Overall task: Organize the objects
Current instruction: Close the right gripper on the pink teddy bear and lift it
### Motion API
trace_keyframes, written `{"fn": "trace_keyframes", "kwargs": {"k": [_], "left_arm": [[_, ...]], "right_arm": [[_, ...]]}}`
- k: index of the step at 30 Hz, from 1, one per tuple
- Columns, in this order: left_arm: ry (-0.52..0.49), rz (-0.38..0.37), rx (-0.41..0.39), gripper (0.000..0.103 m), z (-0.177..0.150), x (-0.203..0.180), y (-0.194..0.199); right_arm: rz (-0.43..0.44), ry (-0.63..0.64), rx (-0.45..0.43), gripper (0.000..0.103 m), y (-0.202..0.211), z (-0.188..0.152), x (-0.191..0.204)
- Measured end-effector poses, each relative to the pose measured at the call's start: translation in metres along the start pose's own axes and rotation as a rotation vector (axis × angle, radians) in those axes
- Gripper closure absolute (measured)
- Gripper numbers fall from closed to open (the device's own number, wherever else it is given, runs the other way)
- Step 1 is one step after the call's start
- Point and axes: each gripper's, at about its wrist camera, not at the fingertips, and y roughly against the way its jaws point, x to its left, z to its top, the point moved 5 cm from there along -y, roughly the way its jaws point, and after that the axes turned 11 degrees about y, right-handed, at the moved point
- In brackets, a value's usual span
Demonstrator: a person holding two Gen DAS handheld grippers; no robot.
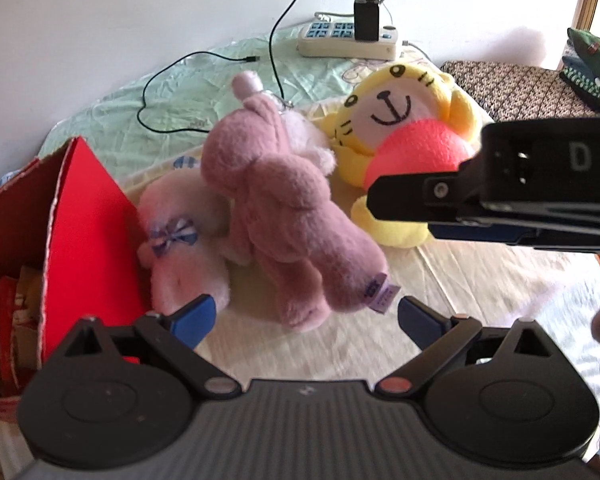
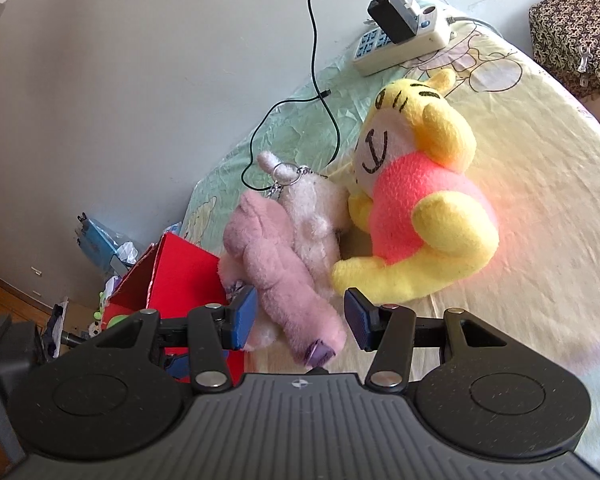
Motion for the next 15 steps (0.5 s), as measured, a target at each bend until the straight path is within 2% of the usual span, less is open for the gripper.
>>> {"fn": "trace_keyframes", "kwargs": {"k": [4, 15], "left_arm": [[0.002, -0.028, -0.039, 0.005, 0.009, 0.008, -0.005], [0.06, -0.189, 0.007, 0.003, 0.027, 0.022, -0.04]], "right_arm": [[0.032, 0.02, 0.013, 0.05, -0.012, 0.011, 0.003], [0.069, 0.061, 0.083, 0.051, -0.062, 0.031, 0.014]]}}
